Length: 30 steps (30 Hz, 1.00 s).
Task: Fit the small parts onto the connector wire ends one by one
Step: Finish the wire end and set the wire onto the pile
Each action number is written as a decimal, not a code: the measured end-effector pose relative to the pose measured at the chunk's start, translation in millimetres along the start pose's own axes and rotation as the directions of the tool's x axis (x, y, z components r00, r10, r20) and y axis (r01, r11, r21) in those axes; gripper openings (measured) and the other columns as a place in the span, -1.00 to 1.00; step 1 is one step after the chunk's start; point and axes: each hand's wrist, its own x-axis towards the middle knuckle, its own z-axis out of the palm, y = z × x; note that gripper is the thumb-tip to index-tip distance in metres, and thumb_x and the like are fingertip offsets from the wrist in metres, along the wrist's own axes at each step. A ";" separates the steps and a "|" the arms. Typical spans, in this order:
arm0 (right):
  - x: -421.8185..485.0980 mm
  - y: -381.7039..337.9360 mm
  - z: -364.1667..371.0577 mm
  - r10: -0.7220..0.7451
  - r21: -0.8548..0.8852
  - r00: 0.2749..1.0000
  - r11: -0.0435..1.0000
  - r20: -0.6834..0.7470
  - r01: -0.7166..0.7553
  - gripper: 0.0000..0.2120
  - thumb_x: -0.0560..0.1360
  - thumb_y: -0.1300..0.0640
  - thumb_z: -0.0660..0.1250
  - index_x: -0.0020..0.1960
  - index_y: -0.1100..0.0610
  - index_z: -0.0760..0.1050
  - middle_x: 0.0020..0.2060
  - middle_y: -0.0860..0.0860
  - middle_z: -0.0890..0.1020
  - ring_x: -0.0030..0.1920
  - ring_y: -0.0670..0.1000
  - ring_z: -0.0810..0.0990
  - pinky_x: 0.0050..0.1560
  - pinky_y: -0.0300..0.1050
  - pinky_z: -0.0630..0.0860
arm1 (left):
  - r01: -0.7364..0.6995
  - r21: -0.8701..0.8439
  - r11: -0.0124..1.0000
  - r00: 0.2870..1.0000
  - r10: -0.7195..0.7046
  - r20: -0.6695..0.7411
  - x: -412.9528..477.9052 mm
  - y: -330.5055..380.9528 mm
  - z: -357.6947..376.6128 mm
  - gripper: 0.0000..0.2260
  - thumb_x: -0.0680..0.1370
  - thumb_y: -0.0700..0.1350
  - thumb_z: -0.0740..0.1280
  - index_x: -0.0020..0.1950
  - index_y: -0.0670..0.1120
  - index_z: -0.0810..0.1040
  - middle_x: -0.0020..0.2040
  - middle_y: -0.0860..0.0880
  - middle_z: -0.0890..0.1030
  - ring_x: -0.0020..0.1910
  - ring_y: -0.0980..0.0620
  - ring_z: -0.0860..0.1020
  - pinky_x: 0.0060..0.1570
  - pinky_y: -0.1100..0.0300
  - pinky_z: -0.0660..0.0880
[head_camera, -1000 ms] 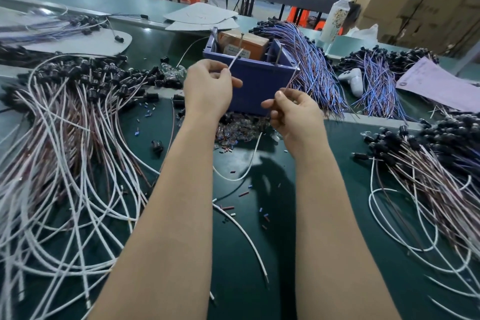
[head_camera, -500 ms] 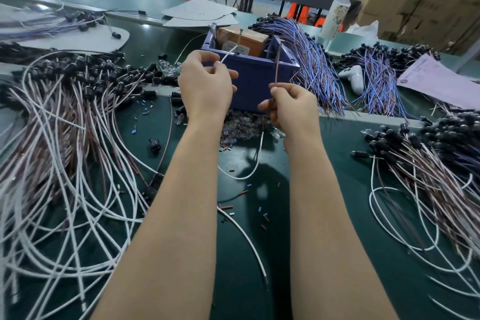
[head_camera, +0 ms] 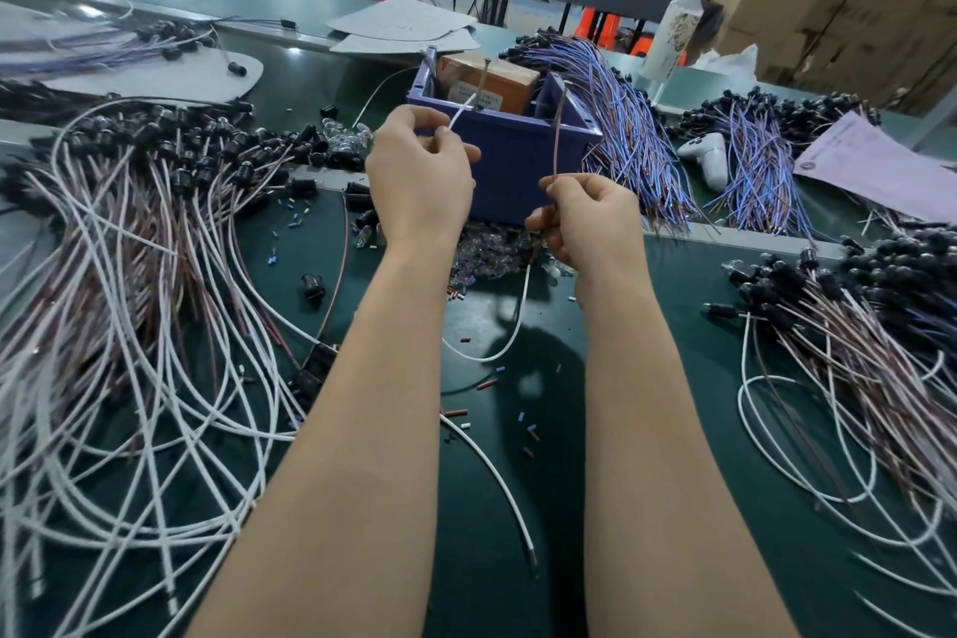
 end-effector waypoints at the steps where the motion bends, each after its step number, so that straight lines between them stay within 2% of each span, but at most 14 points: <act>1: -0.1 -0.1 -0.3 -0.001 -0.007 1.000 1.000 0.002 0.001 -0.88 0.53 0.26 0.18 -0.10 0.17 0.48 -0.62 -0.05 0.54 -0.65 -0.16 0.30 -0.61 -0.37 0.23 | 0.003 0.008 1.000 1.000 -0.003 0.023 0.4 -0.4 0.4 -0.91 0.60 -0.22 0.17 0.01 -0.07 0.44 -0.29 0.05 0.64 -0.61 0.25 0.44 -0.48 0.43 0.38; 5: -0.8 -1.9 -2.7 -0.002 -0.041 1.000 0.999 0.012 0.002 -0.86 0.53 0.25 0.19 -0.16 0.13 0.48 -0.60 -0.05 0.53 -0.64 -0.15 0.30 -0.60 -0.36 0.23 | -0.004 0.038 0.999 0.996 0.001 0.085 1.7 -1.3 0.2 -0.91 0.61 -0.21 0.17 0.01 -0.05 0.44 -0.27 0.06 0.65 -0.59 0.26 0.45 -0.47 0.44 0.40; 12: 0.9 -0.6 -6.8 0.039 -0.053 0.998 0.998 0.055 -0.036 -0.85 0.53 0.23 0.20 -0.16 0.11 0.50 -0.59 -0.04 0.56 -0.63 -0.14 0.29 -0.61 -0.36 0.22 | -0.001 0.032 0.999 0.995 -0.002 0.099 0.9 -0.4 -1.6 -0.92 0.61 -0.21 0.18 0.00 -0.05 0.44 -0.27 0.07 0.64 -0.59 0.25 0.44 -0.45 0.44 0.40; 15: 4.7 2.5 -12.7 0.097 -0.058 0.990 0.994 0.103 -0.091 -0.79 0.54 0.19 0.19 -0.20 0.11 0.55 -0.45 0.00 0.63 -0.60 -0.12 0.32 -0.58 -0.34 0.24 | 0.011 0.033 0.999 0.998 -0.013 0.056 1.0 0.6 -5.1 -0.89 0.59 -0.22 0.17 -0.01 -0.05 0.45 -0.30 0.07 0.64 -0.57 0.25 0.45 -0.42 0.40 0.43; 17: 8.0 9.9 -19.8 0.072 -0.214 0.997 0.975 0.035 -0.063 -0.76 0.54 0.17 0.19 -0.22 0.12 0.58 -0.30 0.06 0.65 -0.51 -0.10 0.41 -0.48 -0.28 0.32 | 0.015 0.062 0.998 1.000 -0.015 0.008 2.5 1.2 -9.4 -0.88 0.57 -0.23 0.18 -0.03 -0.04 0.46 -0.29 0.06 0.64 -0.46 0.23 0.50 -0.30 0.30 0.52; 19: 10.9 19.5 -24.4 0.004 -0.470 0.998 0.882 -0.061 -0.033 -0.79 0.52 0.16 0.22 -0.14 0.19 0.61 -0.17 0.15 0.66 -0.27 0.00 0.52 -0.26 -0.19 0.40 | 0.012 0.123 0.992 1.000 -0.009 -0.025 5.4 -0.3 -13.8 -0.89 0.56 -0.23 0.18 -0.04 -0.04 0.46 -0.21 -0.01 0.66 -0.30 0.12 0.59 -0.13 0.15 0.58; 21: 9.4 26.6 -21.6 -0.005 -0.615 0.996 0.787 -0.089 -0.050 -0.84 0.51 0.08 0.29 -0.02 0.11 0.62 -0.04 0.12 0.66 -0.03 0.09 0.58 -0.05 -0.13 0.48 | 0.024 0.210 0.977 0.998 -0.013 -0.055 8.7 -2.2 -19.3 -0.89 0.55 -0.21 0.19 -0.02 -0.06 0.48 -0.09 -0.07 0.66 -0.11 -0.01 0.62 -0.04 0.09 0.56; 24: 3.1 31.7 -5.2 0.047 -0.717 0.999 0.695 -0.020 -0.047 -0.75 0.46 -0.03 0.38 0.05 0.09 0.56 0.03 0.09 0.64 0.10 0.15 0.57 0.10 -0.04 0.51 | 0.053 0.360 0.932 0.992 -0.009 -0.122 11.8 -5.1 -23.5 -0.79 0.55 -0.18 0.21 0.17 -0.11 0.50 0.17 -0.09 0.56 0.17 -0.07 0.51 0.10 0.19 0.41; 26: 1.4 34.0 3.3 0.033 -0.792 0.999 0.610 -0.010 -0.028 -0.68 0.48 -0.04 0.36 0.15 0.11 0.50 0.11 0.08 0.60 0.18 0.16 0.51 0.17 -0.01 0.44 | 0.023 0.480 0.877 0.978 0.079 -0.193 10.1 -2.4 -24.6 -0.69 0.55 -0.16 0.23 0.29 -0.11 0.44 0.35 -0.11 0.40 0.32 -0.11 0.36 0.26 0.12 0.30; 28: 1.4 33.6 6.7 0.022 -0.827 1.000 0.561 -0.019 -0.028 -0.68 0.52 -0.01 0.31 0.21 0.11 0.46 0.17 0.08 0.56 0.23 0.16 0.45 0.19 0.00 0.36 | -0.132 0.470 0.873 0.937 0.265 -0.228 6.1 4.5 -23.7 -0.70 0.54 -0.18 0.24 0.27 -0.13 0.46 0.33 -0.12 0.40 0.28 -0.07 0.37 0.24 0.22 0.29; 30: 1.1 32.7 8.1 0.034 -0.837 0.999 0.547 -0.009 -0.026 -0.71 0.55 0.04 0.27 0.22 0.12 0.43 0.18 0.09 0.55 0.24 0.16 0.45 0.18 0.00 0.33 | -0.287 0.351 0.891 0.924 0.354 -0.142 3.0 9.9 -19.6 -0.80 0.55 -0.21 0.24 0.17 -0.16 0.51 0.14 -0.10 0.54 0.07 0.01 0.51 0.05 0.35 0.37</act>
